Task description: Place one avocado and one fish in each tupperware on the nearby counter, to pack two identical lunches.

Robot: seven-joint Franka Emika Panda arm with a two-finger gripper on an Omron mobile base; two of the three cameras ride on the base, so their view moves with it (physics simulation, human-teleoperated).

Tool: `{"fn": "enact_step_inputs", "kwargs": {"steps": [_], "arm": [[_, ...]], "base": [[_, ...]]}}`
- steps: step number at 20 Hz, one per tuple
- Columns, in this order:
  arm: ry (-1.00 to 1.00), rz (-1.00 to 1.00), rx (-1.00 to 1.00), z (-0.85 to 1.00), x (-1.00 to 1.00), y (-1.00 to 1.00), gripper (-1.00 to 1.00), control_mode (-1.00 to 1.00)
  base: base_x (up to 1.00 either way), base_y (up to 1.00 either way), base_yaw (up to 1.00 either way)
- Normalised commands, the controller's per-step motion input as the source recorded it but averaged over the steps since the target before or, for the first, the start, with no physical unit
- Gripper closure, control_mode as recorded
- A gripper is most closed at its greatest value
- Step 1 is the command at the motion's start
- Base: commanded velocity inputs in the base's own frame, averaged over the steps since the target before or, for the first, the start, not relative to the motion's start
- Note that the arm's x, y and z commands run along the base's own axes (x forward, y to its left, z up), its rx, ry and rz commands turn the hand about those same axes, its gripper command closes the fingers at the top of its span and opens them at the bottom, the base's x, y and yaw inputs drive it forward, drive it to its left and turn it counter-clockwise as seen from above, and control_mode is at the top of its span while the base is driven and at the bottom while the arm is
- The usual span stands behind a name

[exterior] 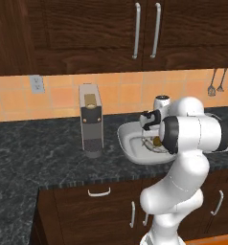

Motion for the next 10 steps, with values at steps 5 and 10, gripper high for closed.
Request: {"fn": "enact_step_inputs", "kwargs": {"steps": [5,10], "arm": [[-0.03,0.0,0.0,0.21,-0.13,0.0,-1.0,-1.0],[-0.1,0.0,0.0,0.68,-0.83,0.05,-1.0,-1.0]], "base": [[0.0,0.0,0.0],[0.0,0.0,0.0]]}}
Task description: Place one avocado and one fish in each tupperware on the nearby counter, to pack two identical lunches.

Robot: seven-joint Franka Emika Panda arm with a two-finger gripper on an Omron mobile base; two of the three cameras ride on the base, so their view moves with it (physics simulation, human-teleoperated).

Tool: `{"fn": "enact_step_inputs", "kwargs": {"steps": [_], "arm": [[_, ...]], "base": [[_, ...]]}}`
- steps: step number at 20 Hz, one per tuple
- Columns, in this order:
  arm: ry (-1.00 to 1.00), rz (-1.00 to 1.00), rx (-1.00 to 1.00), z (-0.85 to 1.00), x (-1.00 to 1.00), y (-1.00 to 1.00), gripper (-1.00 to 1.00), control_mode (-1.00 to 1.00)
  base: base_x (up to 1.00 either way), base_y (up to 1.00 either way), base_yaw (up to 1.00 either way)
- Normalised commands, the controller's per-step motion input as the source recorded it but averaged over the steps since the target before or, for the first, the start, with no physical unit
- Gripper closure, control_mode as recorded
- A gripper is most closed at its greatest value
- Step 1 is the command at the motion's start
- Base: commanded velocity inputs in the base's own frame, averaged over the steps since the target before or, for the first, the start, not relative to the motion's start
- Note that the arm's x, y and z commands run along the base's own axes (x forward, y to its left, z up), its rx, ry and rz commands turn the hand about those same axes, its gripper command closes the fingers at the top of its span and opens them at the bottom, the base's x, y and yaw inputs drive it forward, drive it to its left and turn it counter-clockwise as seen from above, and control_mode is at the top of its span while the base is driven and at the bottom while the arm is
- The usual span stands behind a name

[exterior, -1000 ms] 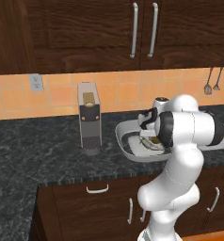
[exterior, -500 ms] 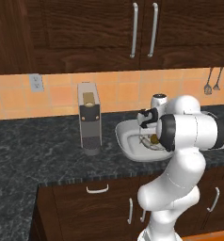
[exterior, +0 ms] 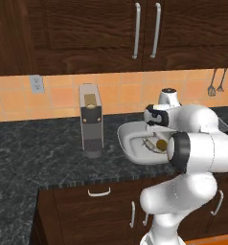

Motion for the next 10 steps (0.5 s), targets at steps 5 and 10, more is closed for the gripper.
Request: {"fn": "enact_step_inputs", "kwargs": {"steps": [5,10], "arm": [[-0.01,0.06,0.0,0.18,-0.95,0.35,-1.0,-1.0],[0.0,0.12,0.01,0.12,-0.52,0.37,-1.0,-1.0]], "base": [[0.0,0.0,0.0],[0.0,0.0,0.0]]}}
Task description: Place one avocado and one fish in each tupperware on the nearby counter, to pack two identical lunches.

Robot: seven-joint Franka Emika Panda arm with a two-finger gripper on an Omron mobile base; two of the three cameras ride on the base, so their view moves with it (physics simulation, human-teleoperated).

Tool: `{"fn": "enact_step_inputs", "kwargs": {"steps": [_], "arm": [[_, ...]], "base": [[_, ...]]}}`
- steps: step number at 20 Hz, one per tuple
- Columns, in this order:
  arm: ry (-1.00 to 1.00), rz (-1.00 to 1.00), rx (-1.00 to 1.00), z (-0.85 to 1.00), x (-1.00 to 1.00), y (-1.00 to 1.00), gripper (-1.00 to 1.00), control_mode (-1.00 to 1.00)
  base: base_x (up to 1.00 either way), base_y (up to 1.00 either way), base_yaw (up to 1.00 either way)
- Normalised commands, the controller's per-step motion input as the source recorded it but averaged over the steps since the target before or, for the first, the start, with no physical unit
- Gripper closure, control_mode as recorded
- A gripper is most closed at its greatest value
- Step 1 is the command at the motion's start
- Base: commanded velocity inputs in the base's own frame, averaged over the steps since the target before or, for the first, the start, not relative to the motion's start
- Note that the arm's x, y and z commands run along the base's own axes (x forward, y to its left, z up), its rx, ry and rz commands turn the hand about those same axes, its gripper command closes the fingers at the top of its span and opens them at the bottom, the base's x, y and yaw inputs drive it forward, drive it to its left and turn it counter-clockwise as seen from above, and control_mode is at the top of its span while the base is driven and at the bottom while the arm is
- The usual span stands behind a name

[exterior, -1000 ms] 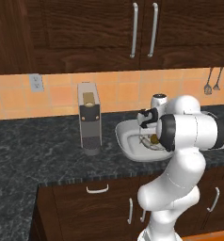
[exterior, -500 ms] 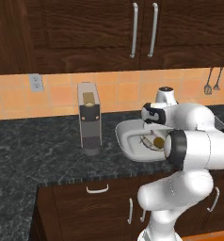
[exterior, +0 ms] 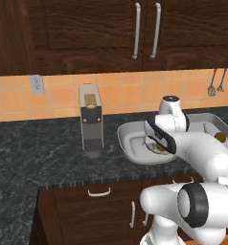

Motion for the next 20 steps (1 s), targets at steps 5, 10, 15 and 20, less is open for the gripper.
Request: {"fn": "enact_step_inputs", "kwargs": {"steps": [5,10,15,20], "arm": [[0.06,0.19,0.01,0.2,-0.43,0.18,-1.0,-1.0],[0.0,0.01,0.0,0.18,-0.66,0.0,-1.0,-1.0],[-0.08,0.01,0.06,0.69,-0.43,0.02,-1.0,-1.0],[-0.11,0.01,0.06,0.61,-0.17,0.24,-1.0,-1.0]], "base": [[0.0,0.0,0.0],[0.0,0.0,0.0],[0.0,0.0,0.0],[0.0,0.0,0.0]]}}
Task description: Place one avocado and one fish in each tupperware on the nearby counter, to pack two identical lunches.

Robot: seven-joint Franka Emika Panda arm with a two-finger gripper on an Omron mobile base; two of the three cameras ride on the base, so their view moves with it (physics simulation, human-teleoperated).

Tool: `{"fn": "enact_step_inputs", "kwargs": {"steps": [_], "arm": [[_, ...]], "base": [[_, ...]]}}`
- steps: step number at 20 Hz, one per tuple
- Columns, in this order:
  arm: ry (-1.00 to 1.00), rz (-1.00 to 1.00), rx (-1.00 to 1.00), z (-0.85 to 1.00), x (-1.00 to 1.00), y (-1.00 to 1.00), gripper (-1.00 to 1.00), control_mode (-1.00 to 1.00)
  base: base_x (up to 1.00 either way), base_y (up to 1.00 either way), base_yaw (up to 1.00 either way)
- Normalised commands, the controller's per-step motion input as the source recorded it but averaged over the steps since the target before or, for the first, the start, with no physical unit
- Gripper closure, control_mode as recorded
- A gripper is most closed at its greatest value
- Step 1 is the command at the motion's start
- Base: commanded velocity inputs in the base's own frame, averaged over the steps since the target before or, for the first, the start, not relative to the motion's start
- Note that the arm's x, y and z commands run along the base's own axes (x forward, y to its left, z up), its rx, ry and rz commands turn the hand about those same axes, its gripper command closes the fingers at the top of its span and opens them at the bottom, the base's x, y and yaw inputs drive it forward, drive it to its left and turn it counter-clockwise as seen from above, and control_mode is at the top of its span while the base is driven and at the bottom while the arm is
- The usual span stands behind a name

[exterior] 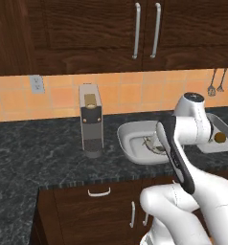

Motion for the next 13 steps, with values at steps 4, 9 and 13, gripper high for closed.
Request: {"fn": "enact_step_inputs", "kwargs": {"steps": [4,9,13], "arm": [[-0.02,-0.08,-0.02,-0.02,-0.02,0.07,-1.0,-1.0],[0.0,-0.2,-0.11,-0.27,0.0,0.04,-1.0,-1.0],[0.08,-0.01,0.0,-0.02,-0.03,-0.03,-1.0,-1.0]], "base": [[0.0,0.0,0.0],[0.0,0.0,0.0],[0.0,0.0,0.0]]}}
